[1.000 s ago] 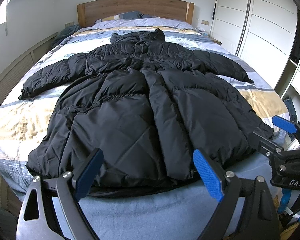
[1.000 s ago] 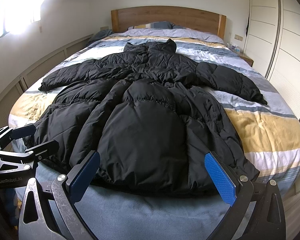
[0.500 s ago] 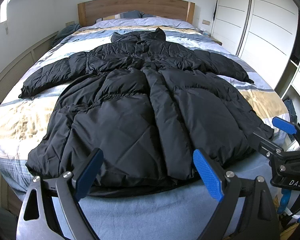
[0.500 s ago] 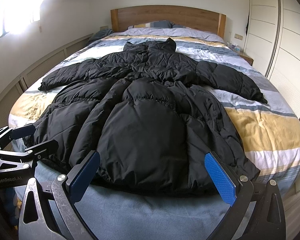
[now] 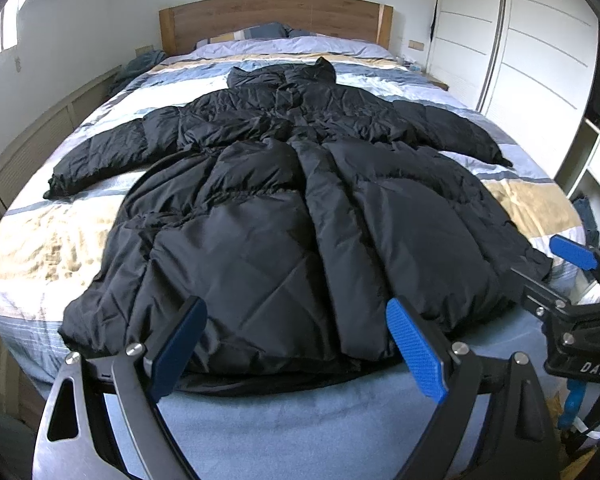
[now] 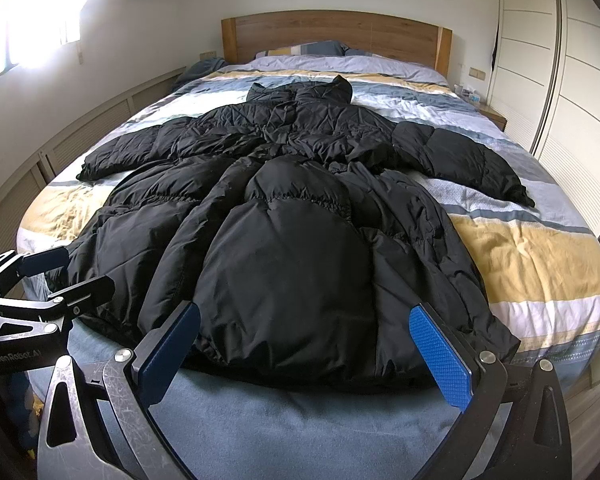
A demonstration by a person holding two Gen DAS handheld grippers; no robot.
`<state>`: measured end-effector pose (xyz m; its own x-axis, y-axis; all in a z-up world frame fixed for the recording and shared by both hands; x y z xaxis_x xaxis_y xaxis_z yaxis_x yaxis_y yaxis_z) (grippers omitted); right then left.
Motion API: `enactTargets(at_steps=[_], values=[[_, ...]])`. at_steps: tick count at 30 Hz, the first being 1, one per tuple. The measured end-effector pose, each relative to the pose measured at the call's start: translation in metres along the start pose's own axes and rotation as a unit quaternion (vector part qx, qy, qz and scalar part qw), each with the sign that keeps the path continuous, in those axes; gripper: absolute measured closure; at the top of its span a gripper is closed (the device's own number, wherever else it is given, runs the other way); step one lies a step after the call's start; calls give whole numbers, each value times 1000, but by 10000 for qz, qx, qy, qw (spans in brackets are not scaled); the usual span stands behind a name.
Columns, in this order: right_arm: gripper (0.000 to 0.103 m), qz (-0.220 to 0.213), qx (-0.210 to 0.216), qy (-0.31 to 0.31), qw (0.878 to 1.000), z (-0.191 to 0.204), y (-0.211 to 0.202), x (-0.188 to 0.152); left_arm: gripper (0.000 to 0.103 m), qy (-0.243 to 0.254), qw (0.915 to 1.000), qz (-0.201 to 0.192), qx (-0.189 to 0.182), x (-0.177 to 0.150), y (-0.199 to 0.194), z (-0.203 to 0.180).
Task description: Fold large clothes
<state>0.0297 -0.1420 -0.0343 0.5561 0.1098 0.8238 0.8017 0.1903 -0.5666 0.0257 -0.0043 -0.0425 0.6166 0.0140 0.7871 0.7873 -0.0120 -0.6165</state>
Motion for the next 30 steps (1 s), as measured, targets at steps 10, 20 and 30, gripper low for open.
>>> enactTargets(at_steps=[10,20,30], values=[[1,19,-32,22,10000,-2,0,-3,11,-37,9999,36,157,5,1,5],[1,124,-80,-50,9999,-2,3,-3,11,-46,9999,33,155,4,0,5],[1,185,-105,-53,9998,-3,6,-3,11,-137,9997,71,193,7,1,7]])
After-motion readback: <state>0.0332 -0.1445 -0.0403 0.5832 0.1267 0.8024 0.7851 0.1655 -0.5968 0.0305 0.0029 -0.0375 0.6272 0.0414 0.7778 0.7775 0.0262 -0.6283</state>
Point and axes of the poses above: each gripper's, at about its wrist camera, not at the fingertips, and y roughly the way its jaws point, z to its left, x to its top, the point moved 4 cm from there along y, roughly the way its jaws point, and after that the axes turned 11 degrees about -z, right-handed, at the moved point
